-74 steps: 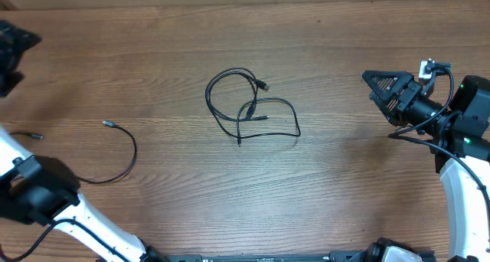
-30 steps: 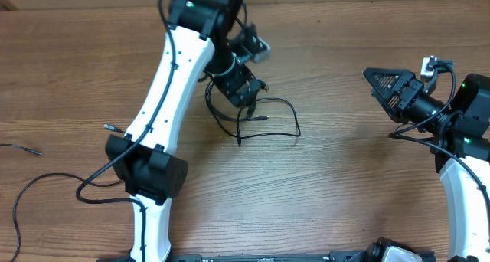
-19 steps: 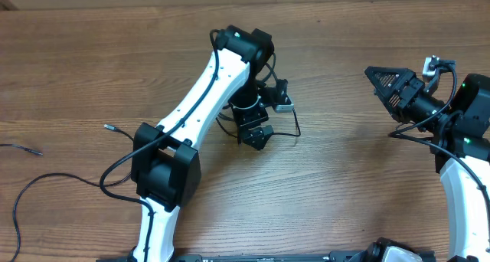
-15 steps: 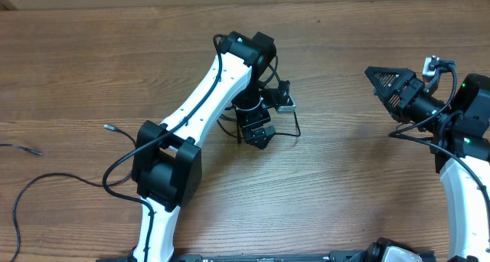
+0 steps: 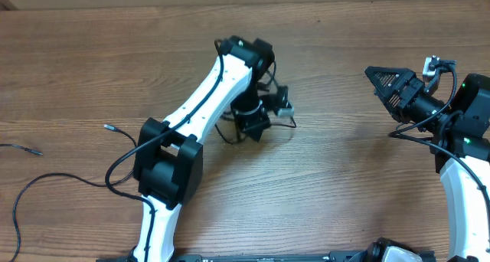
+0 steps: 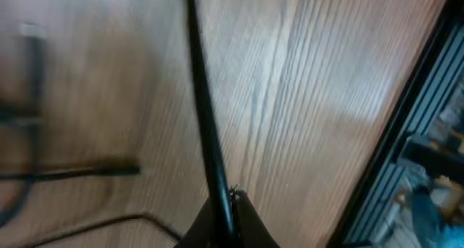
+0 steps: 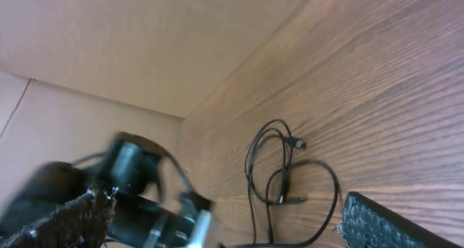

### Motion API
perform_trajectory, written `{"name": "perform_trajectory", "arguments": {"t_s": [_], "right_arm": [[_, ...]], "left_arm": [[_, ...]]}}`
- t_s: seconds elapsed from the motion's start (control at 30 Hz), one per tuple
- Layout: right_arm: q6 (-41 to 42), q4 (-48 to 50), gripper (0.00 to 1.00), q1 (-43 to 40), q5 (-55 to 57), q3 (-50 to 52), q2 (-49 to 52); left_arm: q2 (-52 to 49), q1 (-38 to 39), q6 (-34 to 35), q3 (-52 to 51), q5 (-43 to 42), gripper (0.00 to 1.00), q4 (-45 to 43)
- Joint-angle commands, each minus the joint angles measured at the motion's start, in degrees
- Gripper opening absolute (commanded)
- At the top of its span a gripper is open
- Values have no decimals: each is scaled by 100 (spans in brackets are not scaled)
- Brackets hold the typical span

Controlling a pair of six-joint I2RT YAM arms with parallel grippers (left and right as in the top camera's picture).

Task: Untangle cables
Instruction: 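Grasp a cable strand with the left gripper and lift it upward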

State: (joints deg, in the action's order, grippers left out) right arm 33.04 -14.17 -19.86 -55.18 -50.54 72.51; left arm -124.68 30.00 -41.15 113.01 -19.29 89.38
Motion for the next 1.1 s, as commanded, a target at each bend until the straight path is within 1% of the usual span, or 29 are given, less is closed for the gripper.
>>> {"name": "perform_trajectory", "arguments": {"t_s": [0.0, 0.03, 0.07, 0.17, 0.2, 0.27, 0.37, 0.4, 0.5, 0.6, 0.73, 0.8, 0.83, 0.87, 0.93, 1.07], "right_arm": [[9, 33, 100, -15, 24, -33, -37], [9, 33, 100, -15, 26, -33, -37], [7, 33, 100, -15, 24, -33, -37], [7, 33, 100, -15, 24, -33, -37], [7, 33, 100, -15, 24, -33, -37], [9, 31, 100, -15, 4, -33, -37], [9, 11, 100, -15, 4, -33, -37], [7, -20, 100, -15, 4, -33, -37], [-13, -83, 100, -15, 7, -33, -37], [-15, -94, 100, -15, 7, -33, -37], [-15, -111, 100, -15, 7, -33, -37], [-15, -114, 100, -15, 9, -33, -37], [-15, -114, 100, -15, 9, -33, -37], [-15, -114, 100, -15, 9, -33, -37], [-15, -118, 100, -15, 7, -33, -37], [-15, -120, 100, -15, 7, -33, -37]], "left_arm": [[269, -138, 586, 1799, -114, 4, 299], [295, -149, 710, 2181, -116, 4, 348], [321, -153, 1071, 3045, -116, 4, 356], [330, -149, 1655, 4356, -133, 4, 177], [332, -149, 1805, 4629, -133, 4, 101], [332, -160, 2559, 5947, -129, 4, -363], [332, -160, 2977, 6706, -101, 4, -789], [411, -160, 3200, 6701, -61, 4, -1029], [442, -157, 3451, 6701, -66, 4, -1058], [446, -157, 3884, 6701, -70, 4, -1147], [483, -166, 4544, 6704, -72, 4, -1818], [522, -203, 5198, 6704, -195, 4, -2164], [557, -245, 5668, 6704, -332, 4, -2374], [562, -273, 5993, 6701, -426, 4, -2507], [625, -422, 7200, 6701, -688, 4, -2916], [647, -612, 8046, 6704, -811, 4, -3130]]}}
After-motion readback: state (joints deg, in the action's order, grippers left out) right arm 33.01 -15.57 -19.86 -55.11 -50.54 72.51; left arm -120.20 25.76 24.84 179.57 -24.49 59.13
